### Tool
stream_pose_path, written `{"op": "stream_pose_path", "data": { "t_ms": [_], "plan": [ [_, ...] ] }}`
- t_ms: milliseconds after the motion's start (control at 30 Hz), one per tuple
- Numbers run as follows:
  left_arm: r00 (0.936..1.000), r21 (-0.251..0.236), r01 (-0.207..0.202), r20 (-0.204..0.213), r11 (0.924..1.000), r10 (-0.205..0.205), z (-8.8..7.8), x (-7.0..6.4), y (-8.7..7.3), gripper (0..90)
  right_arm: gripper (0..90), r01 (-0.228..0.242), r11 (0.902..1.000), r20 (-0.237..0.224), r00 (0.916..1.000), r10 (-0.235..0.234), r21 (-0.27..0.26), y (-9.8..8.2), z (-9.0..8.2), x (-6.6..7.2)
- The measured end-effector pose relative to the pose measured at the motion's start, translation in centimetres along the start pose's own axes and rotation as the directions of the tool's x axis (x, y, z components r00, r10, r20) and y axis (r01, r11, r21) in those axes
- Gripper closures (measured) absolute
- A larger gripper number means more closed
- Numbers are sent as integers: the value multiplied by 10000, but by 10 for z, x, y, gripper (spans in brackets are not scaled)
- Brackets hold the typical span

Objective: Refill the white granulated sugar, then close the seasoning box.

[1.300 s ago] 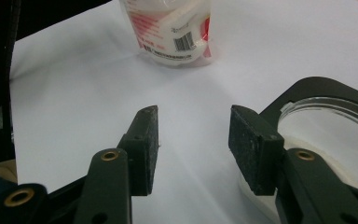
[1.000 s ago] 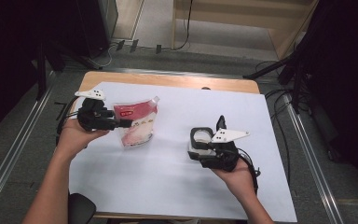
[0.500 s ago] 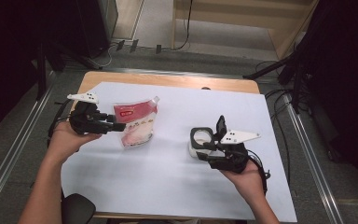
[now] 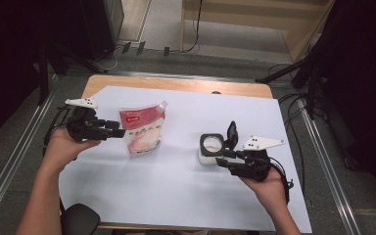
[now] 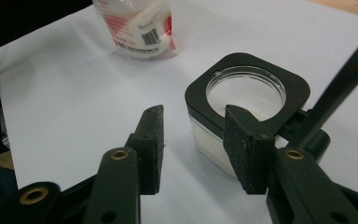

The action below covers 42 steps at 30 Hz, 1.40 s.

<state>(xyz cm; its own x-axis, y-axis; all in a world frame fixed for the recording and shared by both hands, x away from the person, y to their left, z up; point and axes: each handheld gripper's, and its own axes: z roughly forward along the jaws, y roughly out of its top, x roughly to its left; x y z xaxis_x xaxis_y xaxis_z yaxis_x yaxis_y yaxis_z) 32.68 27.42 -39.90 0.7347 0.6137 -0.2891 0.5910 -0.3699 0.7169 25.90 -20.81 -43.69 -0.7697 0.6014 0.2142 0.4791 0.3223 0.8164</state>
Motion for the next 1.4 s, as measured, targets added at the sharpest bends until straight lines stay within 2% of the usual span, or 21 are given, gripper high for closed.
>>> {"op": "stream_pose_path", "data": {
  "t_ms": [200,467,633,933,1167,1200,1233,1400],
  "plan": [
    [9997,-25,228,29,9997,-228,0,4,-3,504,610,-7,10000,80,10000,7,-11,-1,-4,-3],
    [9998,-54,202,-63,9998,-202,0,8,-5,478,666,-179,9998,100,9998,178,134,-4,-10,-12],
    [9997,-70,133,-198,9999,-134,-2,11,-7,476,726,-237,9996,164,9996,234,176,-6,-14,-18],
    [9995,-109,209,-232,9997,-211,-3,12,-9,456,900,-450,9979,74,9990,447,467,-9,-22,-29],
    [9992,-90,313,-254,9995,-315,-8,12,-11,460,900,-787,9964,390,9962,774,318,-9,-26,-39],
    [9986,-94,266,-446,9996,-270,-12,13,-12,468,900,-867,9960,497,9951,856,208,-9,-26,-42],
    [9985,-142,285,-462,9995,-291,-14,14,-13,469,900,-894,9958,512,9948,884,173,-9,-26,-43],
    [9951,-287,635,-747,9976,-655,-17,20,-16,473,900,-1063,9942,706,9920,1049,159,-8,-24,-49]
  ]
}}
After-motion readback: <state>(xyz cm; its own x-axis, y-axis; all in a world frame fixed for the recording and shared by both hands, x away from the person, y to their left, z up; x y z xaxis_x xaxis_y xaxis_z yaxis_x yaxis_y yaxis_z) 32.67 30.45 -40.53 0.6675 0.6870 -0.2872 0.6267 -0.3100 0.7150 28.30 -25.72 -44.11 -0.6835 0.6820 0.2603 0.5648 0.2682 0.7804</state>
